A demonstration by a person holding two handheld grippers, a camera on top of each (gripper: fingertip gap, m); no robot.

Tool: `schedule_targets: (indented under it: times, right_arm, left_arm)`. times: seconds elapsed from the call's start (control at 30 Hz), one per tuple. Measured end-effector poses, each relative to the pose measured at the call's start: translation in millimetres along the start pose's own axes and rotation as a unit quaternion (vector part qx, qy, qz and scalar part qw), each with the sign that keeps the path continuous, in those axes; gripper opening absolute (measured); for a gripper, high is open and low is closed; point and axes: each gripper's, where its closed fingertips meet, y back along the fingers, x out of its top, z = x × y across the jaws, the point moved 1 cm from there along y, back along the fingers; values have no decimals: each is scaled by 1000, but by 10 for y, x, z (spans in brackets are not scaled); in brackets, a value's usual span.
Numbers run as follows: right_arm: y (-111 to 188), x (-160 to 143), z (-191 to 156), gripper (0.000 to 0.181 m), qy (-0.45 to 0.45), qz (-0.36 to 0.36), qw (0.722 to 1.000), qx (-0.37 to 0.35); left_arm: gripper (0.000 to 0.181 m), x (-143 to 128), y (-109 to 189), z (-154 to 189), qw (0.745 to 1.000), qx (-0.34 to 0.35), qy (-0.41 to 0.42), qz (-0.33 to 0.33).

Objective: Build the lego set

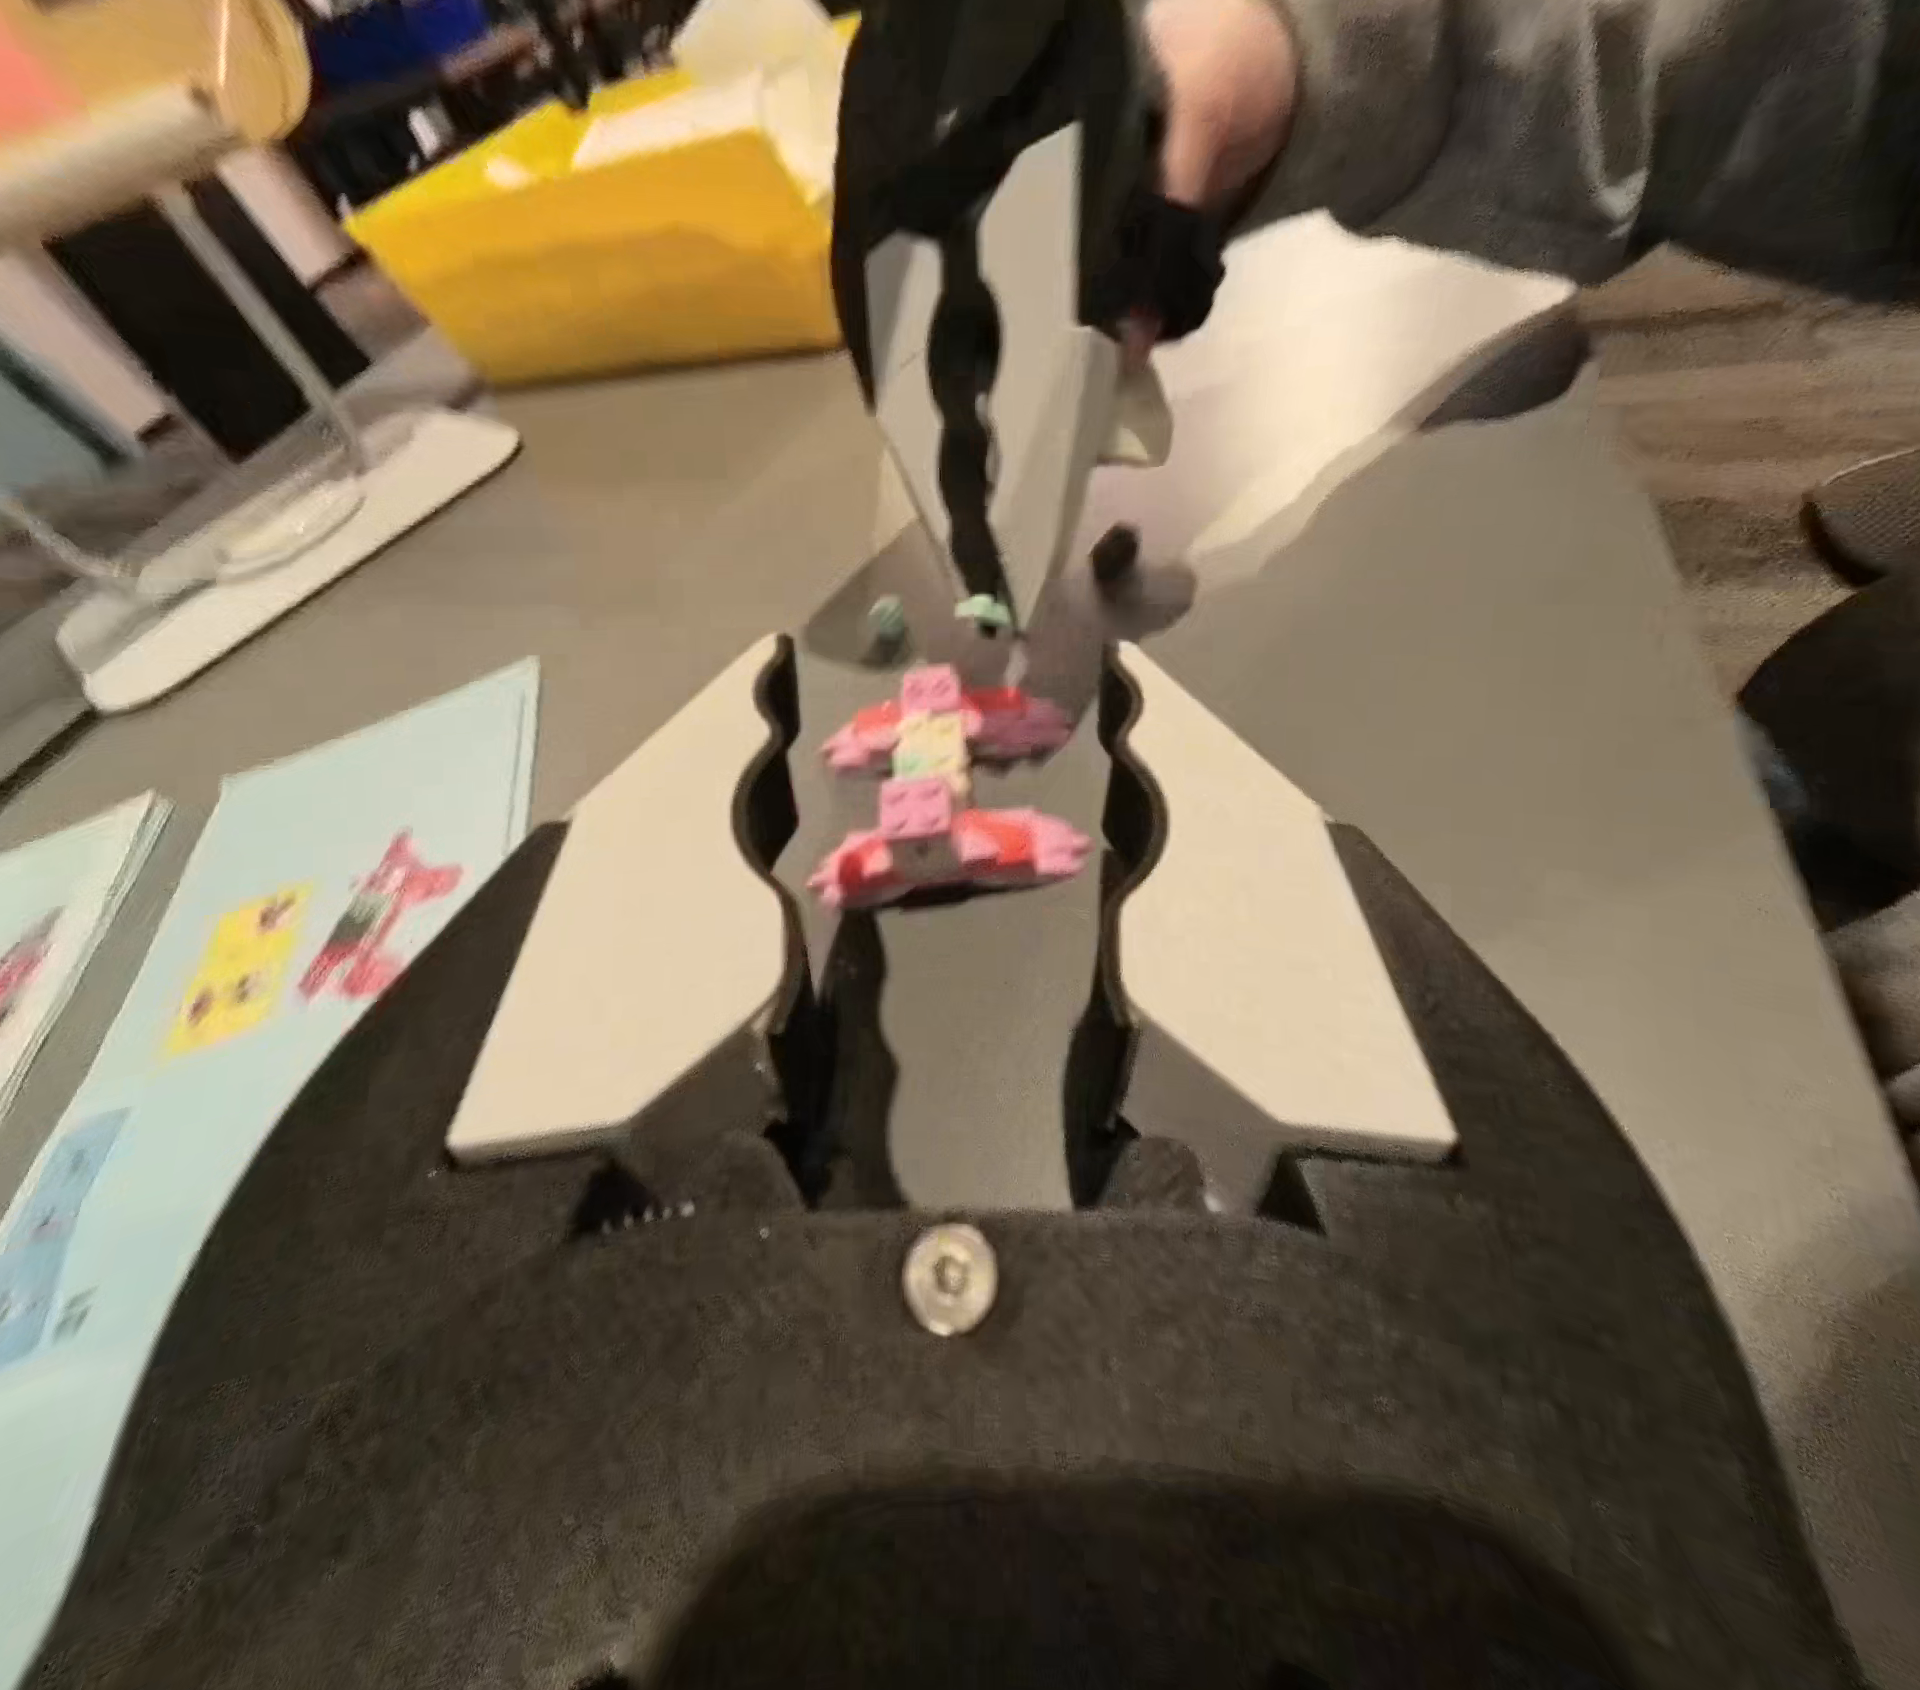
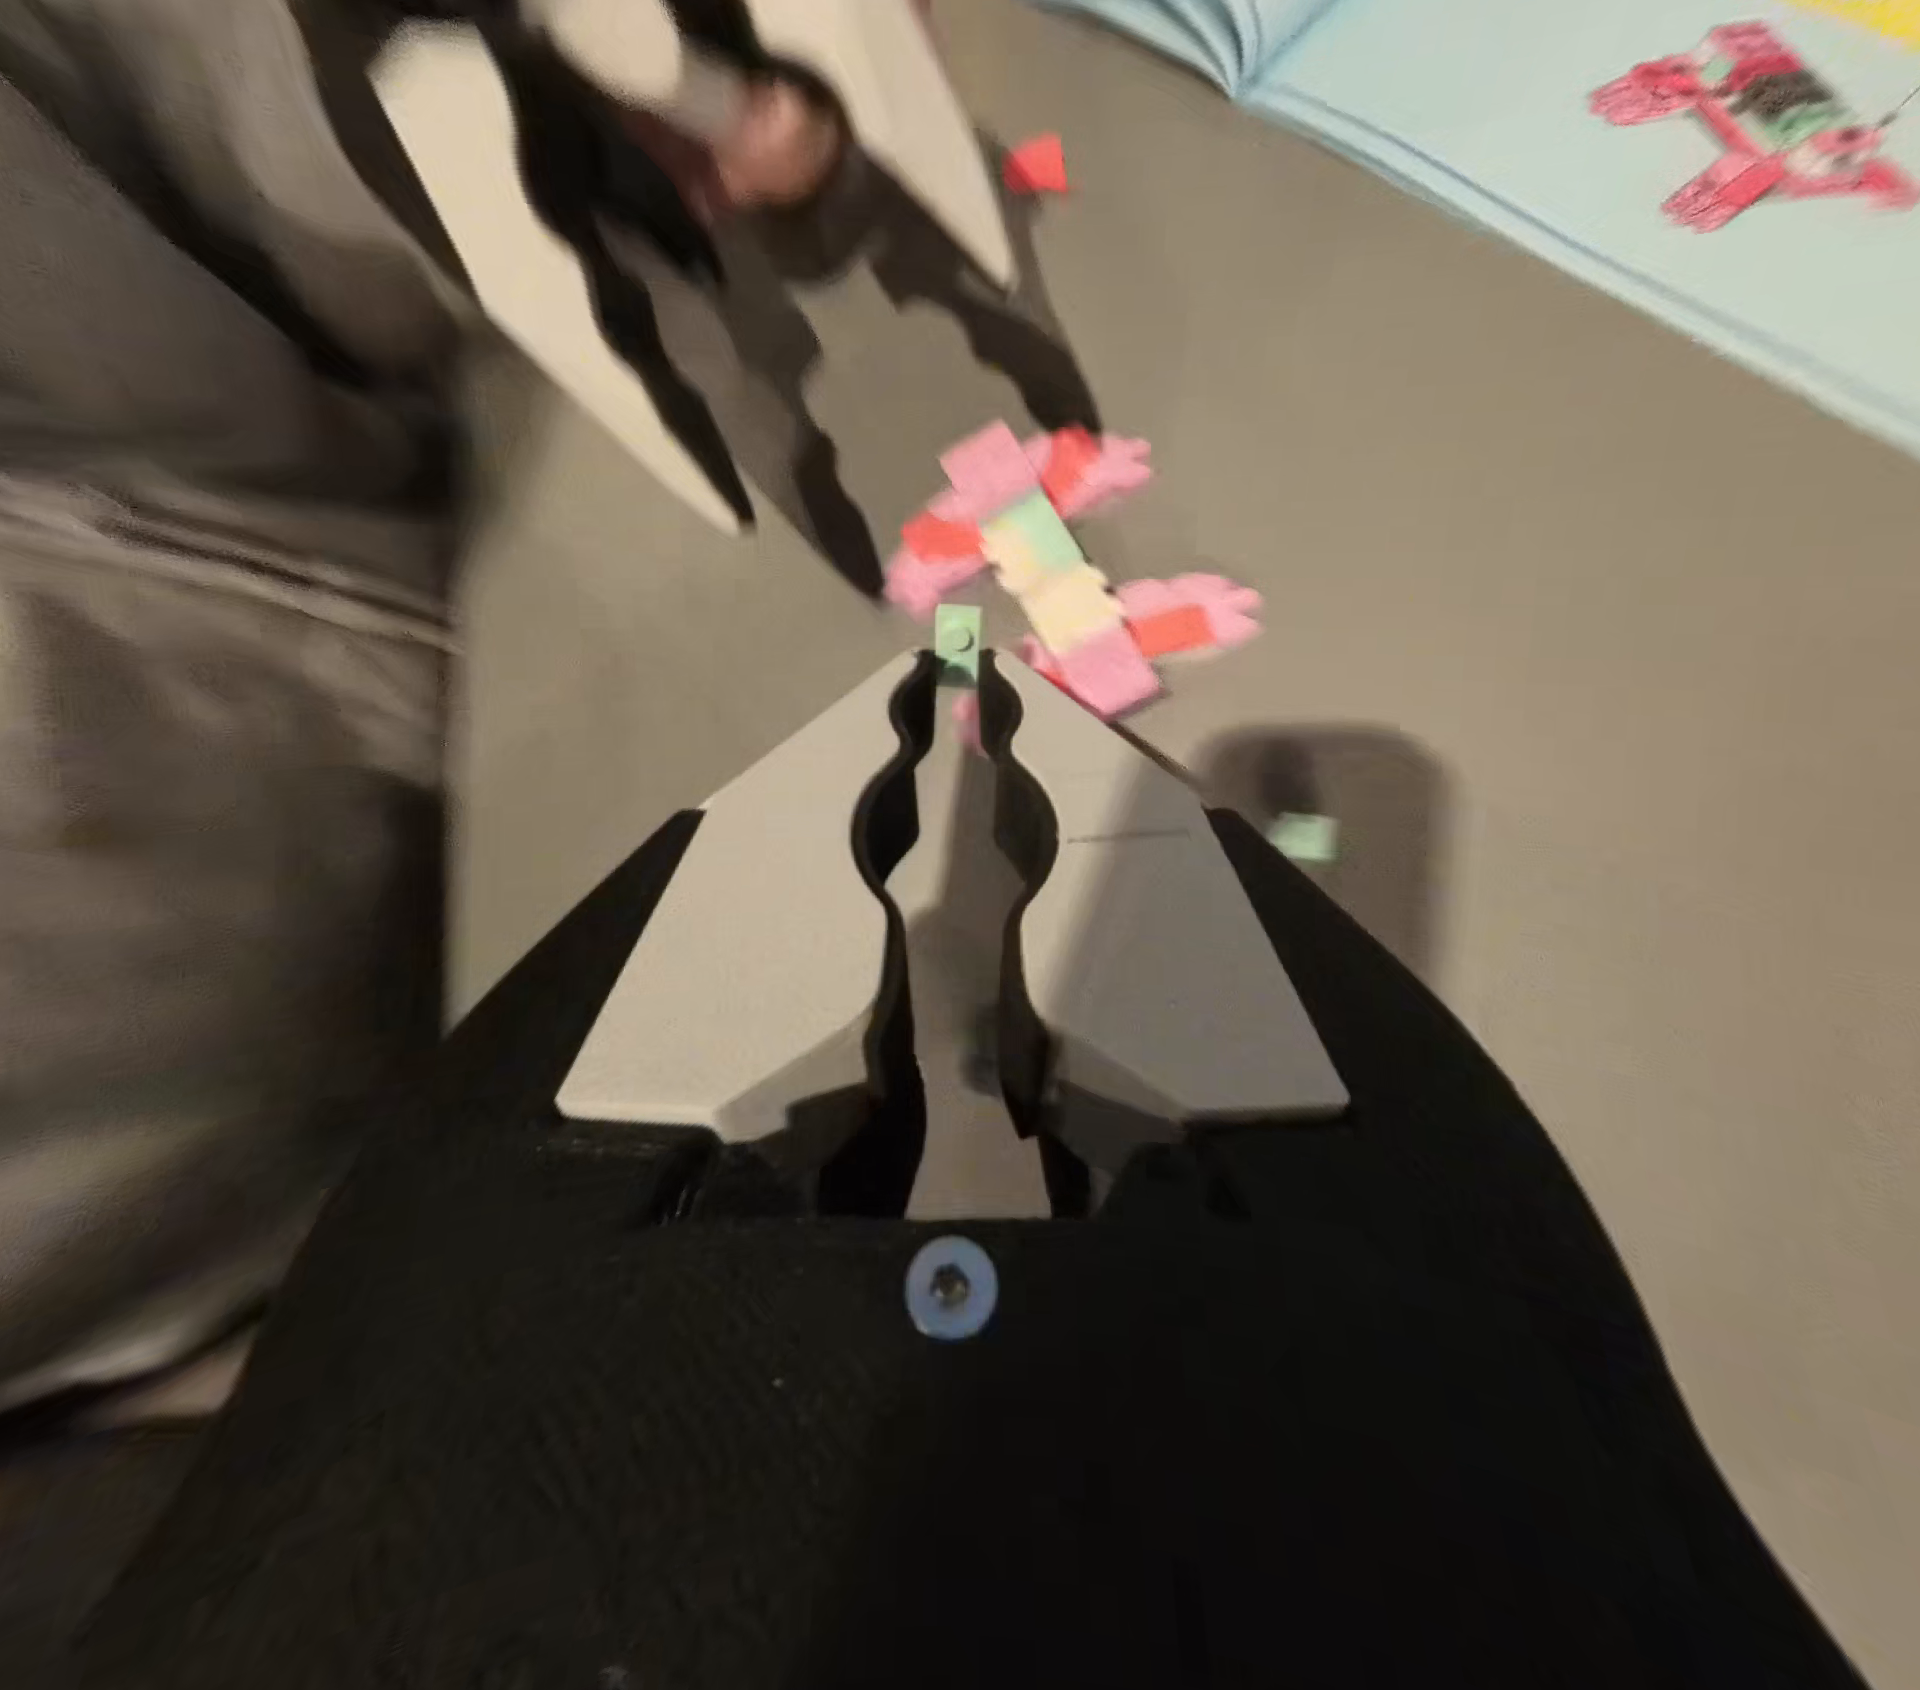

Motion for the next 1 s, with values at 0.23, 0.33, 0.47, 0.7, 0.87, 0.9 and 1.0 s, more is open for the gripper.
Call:
schedule_targets:
  times: [0.23, 0.33, 0.47, 0.7, 0.87, 0.9, 1.0]
  right_arm:
    - [-104, 32, 164, 6, 262, -150, 948, -98]
    - [-145, 12, 196, 6, 308, -209, 923, -97]
    - [-194, -41, 195, 6, 318, -253, 911, -72]
    - [-201, -48, 243, 6, 332, -285, 896, -76]
    - [-185, -3, 276, 6, 351, -295, 884, -91]
    - [-192, 0, 269, 6, 352, -296, 884, -88]
    - [-208, -12, 258, 6, 357, -304, 880, -79]
  left_arm:
    - [40, -299, -78, -116, 991, -43, 74, -104]
    - [36, -404, -115, -100, 985, -59, 85, -136]
    - [27, -455, -120, -89, 983, -67, 84, -146]
    - [17, -503, -139, -83, 981, -69, 86, -158]
    - [16, -508, -147, -88, 981, -65, 89, -161]
    - [16, -509, -147, -89, 981, -64, 90, -161]
    - [16, -510, -149, -89, 981, -64, 90, -161]
